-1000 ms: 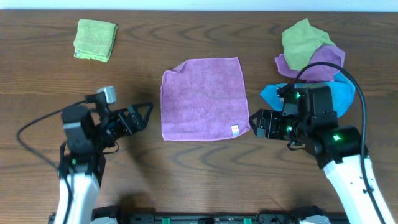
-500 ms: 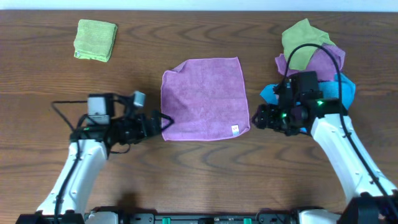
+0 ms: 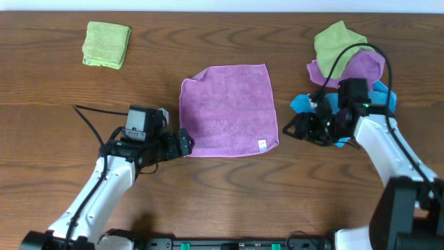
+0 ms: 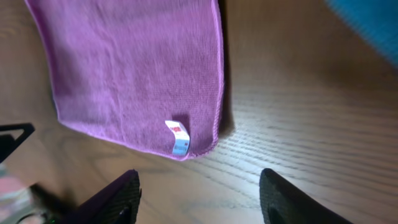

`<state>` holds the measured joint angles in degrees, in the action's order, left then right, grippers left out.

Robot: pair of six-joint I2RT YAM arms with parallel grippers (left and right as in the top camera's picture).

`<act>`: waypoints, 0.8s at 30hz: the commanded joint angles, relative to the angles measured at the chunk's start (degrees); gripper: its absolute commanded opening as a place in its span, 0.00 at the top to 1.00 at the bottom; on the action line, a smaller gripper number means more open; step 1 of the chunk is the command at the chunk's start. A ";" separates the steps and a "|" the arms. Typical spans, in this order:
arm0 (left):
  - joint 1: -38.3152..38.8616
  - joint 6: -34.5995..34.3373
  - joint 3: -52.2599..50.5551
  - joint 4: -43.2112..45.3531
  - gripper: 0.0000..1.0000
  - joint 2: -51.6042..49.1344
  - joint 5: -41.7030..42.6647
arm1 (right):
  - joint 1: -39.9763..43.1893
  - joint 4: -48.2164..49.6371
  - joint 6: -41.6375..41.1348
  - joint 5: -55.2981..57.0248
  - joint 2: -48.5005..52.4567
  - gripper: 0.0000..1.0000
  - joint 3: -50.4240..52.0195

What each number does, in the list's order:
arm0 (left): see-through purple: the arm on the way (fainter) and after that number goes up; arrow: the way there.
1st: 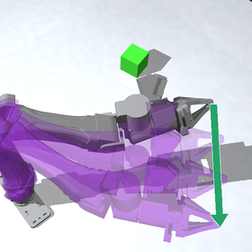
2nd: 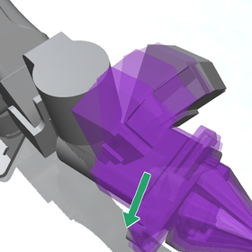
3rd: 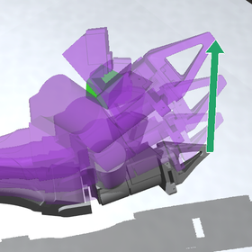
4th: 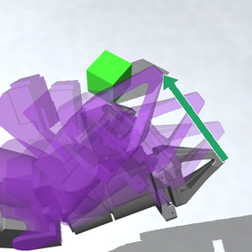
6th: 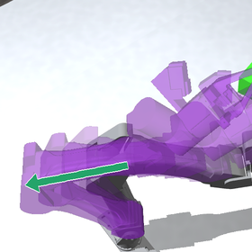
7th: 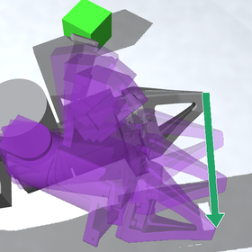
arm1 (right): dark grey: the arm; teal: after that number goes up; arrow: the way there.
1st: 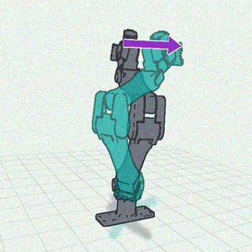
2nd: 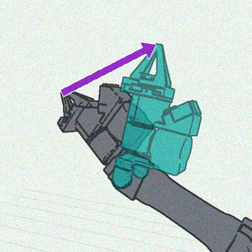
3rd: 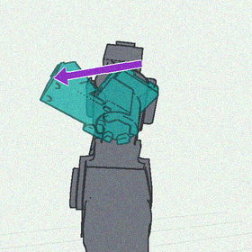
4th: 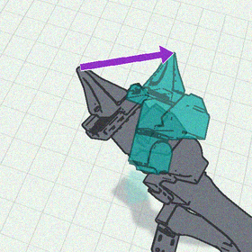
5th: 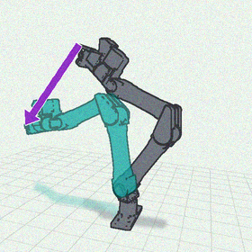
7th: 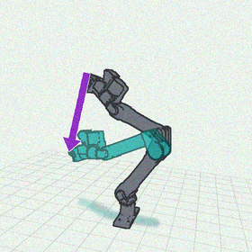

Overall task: Fold the cloth
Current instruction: 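Grasp the near left and right corners of the purple cloth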

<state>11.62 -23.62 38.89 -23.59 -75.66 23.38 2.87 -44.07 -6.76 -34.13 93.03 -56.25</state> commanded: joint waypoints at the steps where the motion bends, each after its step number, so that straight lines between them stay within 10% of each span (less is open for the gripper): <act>1: -0.24 -0.44 1.38 -0.15 0.02 -2.45 -2.43 | 0.04 -0.74 1.07 -4.04 2.43 0.39 -0.72; 24: -7.78 1.97 0.70 6.36 0.05 -12.00 17.44 | 0.00 -1.99 3.89 -9.55 6.54 0.43 1.05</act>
<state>4.56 -23.38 39.03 -17.54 -87.53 37.98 2.87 -46.24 -4.43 -40.86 98.26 -56.03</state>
